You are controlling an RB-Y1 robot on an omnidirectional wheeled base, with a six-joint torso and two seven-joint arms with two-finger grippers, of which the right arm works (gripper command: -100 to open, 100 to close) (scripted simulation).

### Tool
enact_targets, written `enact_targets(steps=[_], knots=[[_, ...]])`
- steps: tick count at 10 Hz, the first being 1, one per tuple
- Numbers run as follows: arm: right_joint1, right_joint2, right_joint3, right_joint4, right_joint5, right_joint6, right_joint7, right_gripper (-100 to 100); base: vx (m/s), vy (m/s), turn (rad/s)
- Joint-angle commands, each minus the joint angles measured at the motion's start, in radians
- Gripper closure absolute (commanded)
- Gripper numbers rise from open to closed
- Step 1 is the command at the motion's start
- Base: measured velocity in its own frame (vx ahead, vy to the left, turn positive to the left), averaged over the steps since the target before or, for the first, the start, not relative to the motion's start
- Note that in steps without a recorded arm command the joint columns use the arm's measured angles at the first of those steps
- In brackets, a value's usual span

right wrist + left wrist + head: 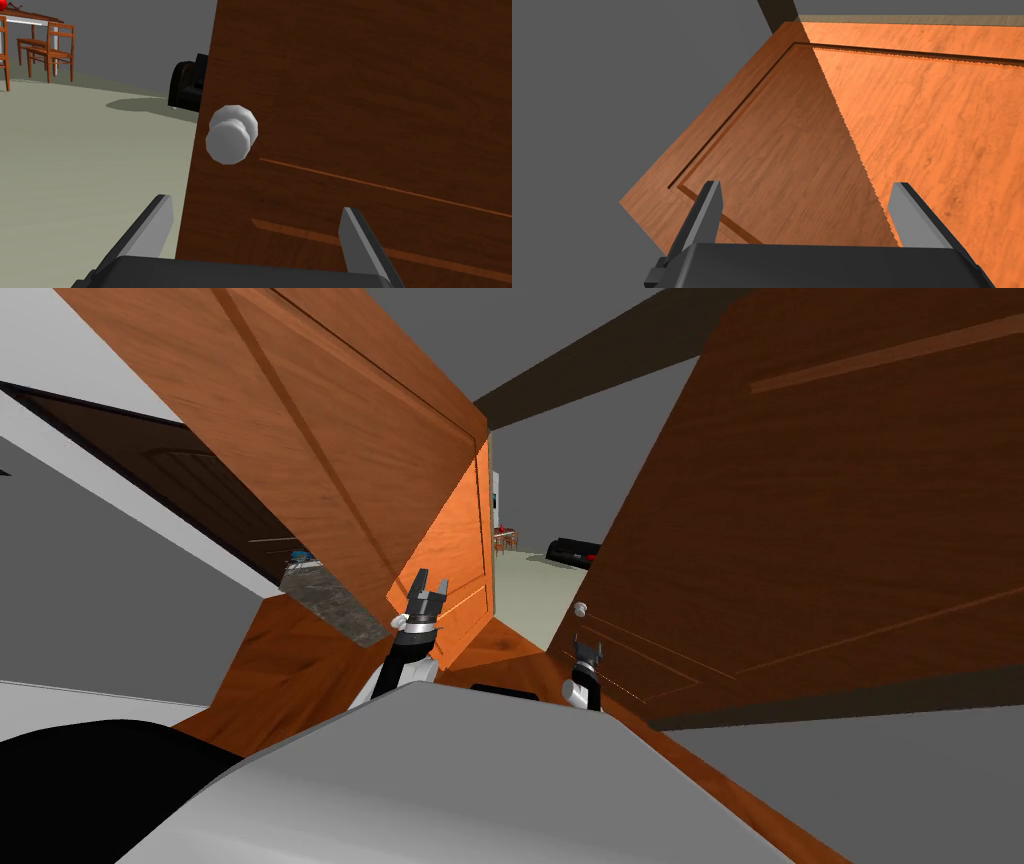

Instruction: Pull the door open

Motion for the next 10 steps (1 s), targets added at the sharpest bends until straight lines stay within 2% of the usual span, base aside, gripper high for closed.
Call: enact_targets(steps=[1, 2, 7, 8, 9, 10], knots=[[-0.006, 0.007, -0.004, 0.021, -0.016, -0.004, -0.029, -100, 0.108, -0.044, 0.12], [-0.016, 0.01, -0.008, 0.049, -0.029, -0.012, -0.056, -100, 0.092, -0.051, 0.127], [-0.044, 0.022, -0.019, 0.133, -0.07, -0.035, -0.135, -100, 0.085, -0.047, 0.104], [-0.036, 0.022, -0.018, 0.113, -0.065, -0.027, -0.122, -100, 0.032, -0.013, 0.013], [-0.022, -0.008, -0.017, 0.124, -0.068, -0.032, -0.16, -100, 0.129, -0.001, 0.042], [-0.017, -0.017, -0.017, 0.127, -0.069, -0.034, -0.171, -100, 0.22, -0.001, 0.041]])
